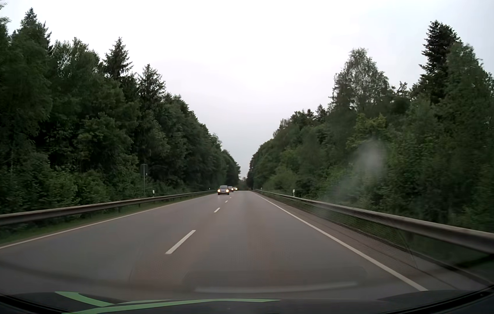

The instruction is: Follow the waypoints while adhering to traffic rules and regulations

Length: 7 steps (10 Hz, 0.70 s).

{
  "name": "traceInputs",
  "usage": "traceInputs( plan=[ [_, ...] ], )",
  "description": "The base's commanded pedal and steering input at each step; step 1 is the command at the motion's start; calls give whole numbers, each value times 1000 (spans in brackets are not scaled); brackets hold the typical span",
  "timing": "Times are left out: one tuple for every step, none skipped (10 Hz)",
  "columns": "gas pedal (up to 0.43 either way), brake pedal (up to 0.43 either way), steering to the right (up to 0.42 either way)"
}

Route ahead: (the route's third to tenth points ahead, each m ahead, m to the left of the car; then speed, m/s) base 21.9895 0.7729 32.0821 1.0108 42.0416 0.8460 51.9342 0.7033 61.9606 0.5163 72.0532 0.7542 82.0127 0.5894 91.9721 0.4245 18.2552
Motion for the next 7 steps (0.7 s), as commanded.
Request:
traceInputs(
  plan=[
    [98,0,-1],
    [98,0,-1],
    [98,0,-1],
    [98,0,-1],
    [98,0,-1],
    [98,0,-1],
    [98,0,-1]
  ],
)
